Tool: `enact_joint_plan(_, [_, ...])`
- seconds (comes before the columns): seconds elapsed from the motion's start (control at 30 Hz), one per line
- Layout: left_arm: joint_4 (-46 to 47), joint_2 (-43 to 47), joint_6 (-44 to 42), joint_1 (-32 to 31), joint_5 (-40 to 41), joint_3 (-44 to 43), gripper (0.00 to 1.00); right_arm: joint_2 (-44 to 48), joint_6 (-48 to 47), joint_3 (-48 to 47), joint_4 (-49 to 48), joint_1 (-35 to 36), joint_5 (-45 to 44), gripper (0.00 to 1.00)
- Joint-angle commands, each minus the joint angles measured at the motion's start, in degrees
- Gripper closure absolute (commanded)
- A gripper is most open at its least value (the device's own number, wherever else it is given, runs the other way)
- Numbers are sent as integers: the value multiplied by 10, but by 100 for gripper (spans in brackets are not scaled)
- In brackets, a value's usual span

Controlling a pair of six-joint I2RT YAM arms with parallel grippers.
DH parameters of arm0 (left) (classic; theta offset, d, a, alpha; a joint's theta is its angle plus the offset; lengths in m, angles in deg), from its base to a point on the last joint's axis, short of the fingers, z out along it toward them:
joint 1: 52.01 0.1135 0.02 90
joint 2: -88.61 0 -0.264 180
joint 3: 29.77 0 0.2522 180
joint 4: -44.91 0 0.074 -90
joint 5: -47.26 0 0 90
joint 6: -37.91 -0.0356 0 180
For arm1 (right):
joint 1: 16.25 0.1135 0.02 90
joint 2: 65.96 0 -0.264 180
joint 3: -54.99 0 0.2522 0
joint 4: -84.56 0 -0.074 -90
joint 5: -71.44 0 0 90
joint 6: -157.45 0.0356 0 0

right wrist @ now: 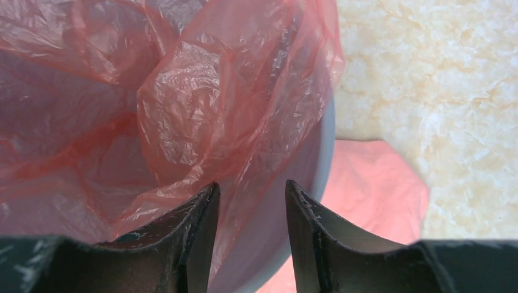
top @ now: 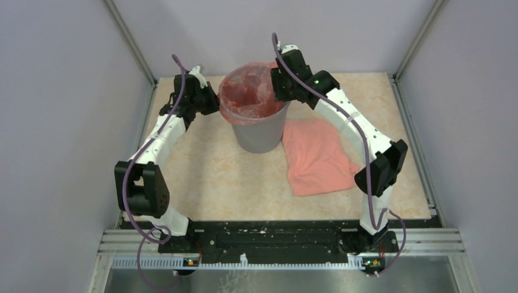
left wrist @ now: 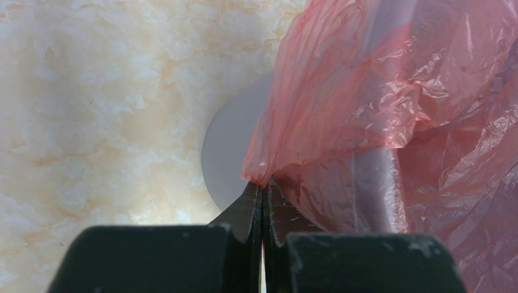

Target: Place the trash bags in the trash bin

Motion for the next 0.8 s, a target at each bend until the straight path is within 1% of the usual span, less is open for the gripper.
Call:
enact_joint_plan(0.0, [33,23,-4,-4,-11,4,100,-11,-7,-40,9,14,-28,55])
enact_joint_plan(0.07, [33,22,-5,-4,-11,4,100,-14,-7,-46,10,18,-33,56])
enact_joint_plan(0.13, [33,22,-6,-4,-10,5,100,-18,-8,-52,15,20,-44,59])
enact_joint_plan(0.37, [33,22,-9,-4,-9,7,100,-2,-14,-52,20,21,-73,92])
enact_joint_plan(0.43, [33,22,-9,-4,-9,8,100,3,-14,-49,23,21,-79,100])
enact_joint_plan(0.57, [34,25,-8,-4,-15,12,100,31,-14,-16,13,20,-91,100])
enact_joint_plan(0.77, [38,29,-8,-4,-22,17,100,97,-5,75,-32,21,-108,100])
